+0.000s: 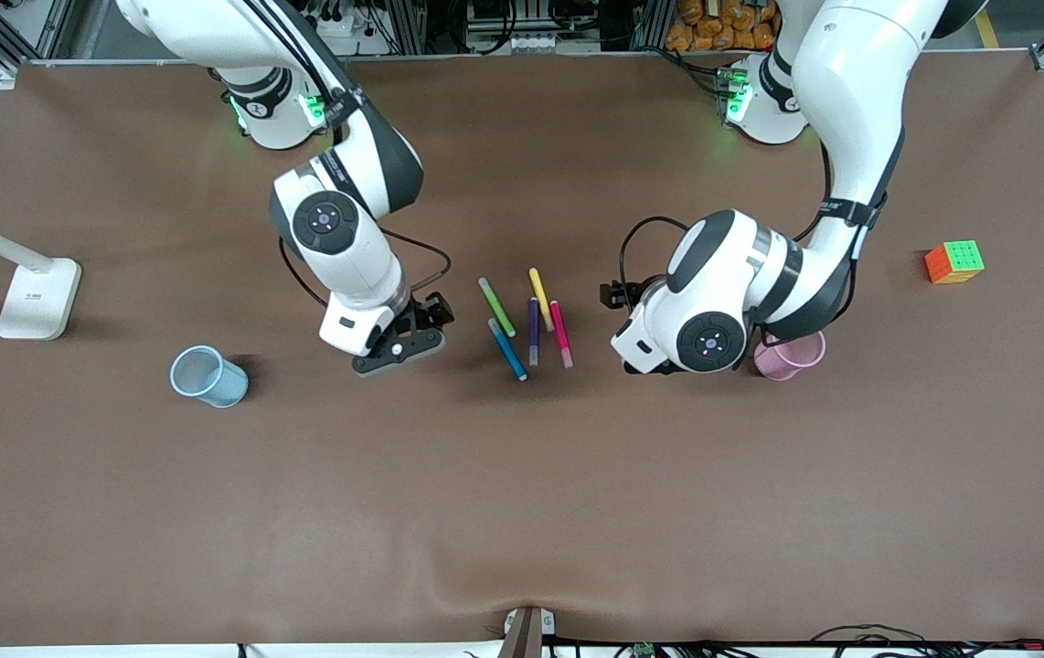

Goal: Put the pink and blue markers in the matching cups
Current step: 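Grasp the pink marker with the left gripper while the right gripper grasps blue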

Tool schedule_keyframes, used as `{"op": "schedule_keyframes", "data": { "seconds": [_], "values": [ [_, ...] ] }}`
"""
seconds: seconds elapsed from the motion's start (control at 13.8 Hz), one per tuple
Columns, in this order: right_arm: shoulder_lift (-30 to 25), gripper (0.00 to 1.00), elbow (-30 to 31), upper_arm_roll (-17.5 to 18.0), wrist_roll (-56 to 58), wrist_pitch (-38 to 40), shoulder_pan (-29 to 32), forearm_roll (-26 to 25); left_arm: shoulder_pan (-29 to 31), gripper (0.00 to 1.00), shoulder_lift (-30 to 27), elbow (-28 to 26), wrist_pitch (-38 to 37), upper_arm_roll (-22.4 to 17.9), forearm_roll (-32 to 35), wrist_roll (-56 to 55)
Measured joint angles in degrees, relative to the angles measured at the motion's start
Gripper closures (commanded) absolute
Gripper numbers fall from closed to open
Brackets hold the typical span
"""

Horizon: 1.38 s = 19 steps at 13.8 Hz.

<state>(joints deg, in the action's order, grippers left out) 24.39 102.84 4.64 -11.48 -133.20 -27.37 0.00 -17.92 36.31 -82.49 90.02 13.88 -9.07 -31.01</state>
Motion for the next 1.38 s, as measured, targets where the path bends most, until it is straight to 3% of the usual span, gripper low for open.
{"op": "schedule_keyframes", "data": {
  "seconds": [0.36,1.16,1.38],
  "values": [
    [6.5,0.00,-0.2,0.0,-1.5,-8.7,-2.1,0.1,0.1,0.00,1.8,0.0,4.3,-0.1,-2.3,-3.7],
    [12.3,0.00,-5.0,0.0,-6.4,-9.8,-6.7,0.1,-4.1,0.01,12.3,0.0,28.9,0.0,-4.1,-8.6],
    [14.3,0.00,-5.9,0.0,-7.1,-12.7,-7.9,0.1,-4.3,0.23,13.5,0.0,30.3,0.0,-4.1,-8.9]
  ]
}}
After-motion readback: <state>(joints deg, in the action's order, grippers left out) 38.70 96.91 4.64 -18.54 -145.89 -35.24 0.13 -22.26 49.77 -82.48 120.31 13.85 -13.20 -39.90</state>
